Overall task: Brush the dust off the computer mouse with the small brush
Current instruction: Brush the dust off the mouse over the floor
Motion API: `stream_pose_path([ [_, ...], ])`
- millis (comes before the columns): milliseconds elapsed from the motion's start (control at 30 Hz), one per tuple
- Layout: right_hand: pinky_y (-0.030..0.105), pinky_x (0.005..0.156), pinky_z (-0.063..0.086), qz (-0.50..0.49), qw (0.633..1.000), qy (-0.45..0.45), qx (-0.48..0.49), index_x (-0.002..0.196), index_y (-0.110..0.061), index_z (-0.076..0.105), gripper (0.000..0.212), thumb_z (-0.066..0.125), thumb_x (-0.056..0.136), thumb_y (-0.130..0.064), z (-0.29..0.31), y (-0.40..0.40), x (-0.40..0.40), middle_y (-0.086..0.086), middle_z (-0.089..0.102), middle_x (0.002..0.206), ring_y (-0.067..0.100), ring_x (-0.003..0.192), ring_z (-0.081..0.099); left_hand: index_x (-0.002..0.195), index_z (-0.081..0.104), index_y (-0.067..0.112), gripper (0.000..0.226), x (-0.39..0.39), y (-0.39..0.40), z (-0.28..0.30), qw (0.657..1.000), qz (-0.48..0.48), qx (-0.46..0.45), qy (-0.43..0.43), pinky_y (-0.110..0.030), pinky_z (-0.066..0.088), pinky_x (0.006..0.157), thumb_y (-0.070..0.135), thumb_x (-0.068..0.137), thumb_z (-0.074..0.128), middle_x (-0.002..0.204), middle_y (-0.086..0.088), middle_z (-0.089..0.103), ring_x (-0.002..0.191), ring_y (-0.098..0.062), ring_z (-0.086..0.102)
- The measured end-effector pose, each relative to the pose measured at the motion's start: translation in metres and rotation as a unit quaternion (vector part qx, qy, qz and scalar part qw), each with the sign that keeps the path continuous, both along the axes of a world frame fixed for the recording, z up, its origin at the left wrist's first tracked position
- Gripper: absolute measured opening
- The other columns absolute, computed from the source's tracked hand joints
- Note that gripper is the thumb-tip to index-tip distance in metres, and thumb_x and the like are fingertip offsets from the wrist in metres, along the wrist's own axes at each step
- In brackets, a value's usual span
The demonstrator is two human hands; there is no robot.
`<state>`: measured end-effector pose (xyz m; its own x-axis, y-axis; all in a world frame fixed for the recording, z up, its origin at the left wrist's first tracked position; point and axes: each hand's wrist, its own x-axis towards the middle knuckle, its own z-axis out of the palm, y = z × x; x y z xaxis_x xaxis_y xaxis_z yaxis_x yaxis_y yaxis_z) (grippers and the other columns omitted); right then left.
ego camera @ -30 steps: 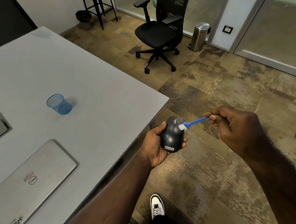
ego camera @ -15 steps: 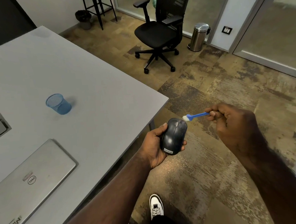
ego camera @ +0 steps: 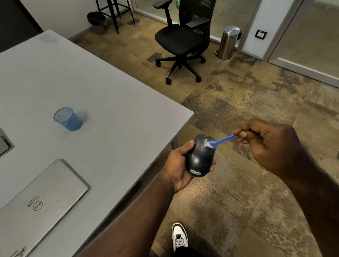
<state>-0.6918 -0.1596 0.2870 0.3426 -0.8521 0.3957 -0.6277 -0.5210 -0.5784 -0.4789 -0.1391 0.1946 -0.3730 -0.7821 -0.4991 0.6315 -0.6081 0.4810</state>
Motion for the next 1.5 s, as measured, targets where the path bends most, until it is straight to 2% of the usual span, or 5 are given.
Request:
stream_pose_path([
  [500,0.028,0.064,0.060,-0.004,1.000,0.003,-0.013,0.097,-0.005,0.075,0.024,0.064,0.086,0.013,0.0033,-0.0008,0.0006,-0.003,0.071,0.084,0.007,0.075,0.071,0.120,0.061,0.003,0.044,-0.0009,-0.0041,-0.0025,1.000,0.014,-0.002,-0.011,-0.041,0.059,0.071,0.033,0.093,0.044,0.099,-0.024,0.069,0.082,-0.039,0.067],
  [633,0.034,0.063,0.062,-0.042,0.999,0.000,-0.034,0.099,-0.005,0.075,0.023,0.063,0.088,0.011,0.0007,-0.0038,-0.0025,0.003,0.074,0.085,0.014,0.075,0.073,0.113,0.067,0.004,0.042,-0.0014,-0.0049,-0.0020,1.000,0.016,-0.002,-0.004,-0.042,0.059,0.071,0.033,0.091,0.046,0.099,-0.024,0.069,0.082,-0.039,0.067],
  [767,0.028,0.065,0.060,-0.024,1.000,-0.007,-0.019,0.097,-0.009,0.075,0.025,0.063,0.087,0.011,-0.0001,-0.0018,-0.0029,-0.002,0.073,0.084,0.004,0.073,0.071,0.117,0.064,0.002,0.043,-0.0016,-0.0054,-0.0028,1.000,0.020,0.005,0.007,-0.041,0.058,0.070,0.033,0.095,0.043,0.099,-0.024,0.069,0.081,-0.038,0.067],
  [900,0.039,0.064,0.062,-0.061,0.998,-0.009,-0.028,0.100,-0.005,0.075,0.021,0.062,0.089,0.008,-0.0006,-0.0030,-0.0036,0.001,0.073,0.085,0.015,0.075,0.073,0.118,0.063,0.003,0.043,-0.0011,-0.0060,-0.0019,1.000,0.019,0.011,0.016,-0.041,0.059,0.070,0.033,0.093,0.045,0.100,-0.024,0.070,0.081,-0.039,0.067],
  [1500,0.036,0.061,0.062,0.002,1.000,-0.012,-0.029,0.097,-0.004,0.075,0.024,0.066,0.084,0.013,-0.0013,0.0018,0.0019,-0.001,0.072,0.085,0.013,0.076,0.073,0.115,0.065,0.002,0.043,-0.0027,-0.0096,-0.0027,0.995,0.071,0.054,0.051,-0.046,0.058,0.073,0.033,0.096,0.044,0.110,-0.025,0.067,0.086,-0.039,0.067],
])
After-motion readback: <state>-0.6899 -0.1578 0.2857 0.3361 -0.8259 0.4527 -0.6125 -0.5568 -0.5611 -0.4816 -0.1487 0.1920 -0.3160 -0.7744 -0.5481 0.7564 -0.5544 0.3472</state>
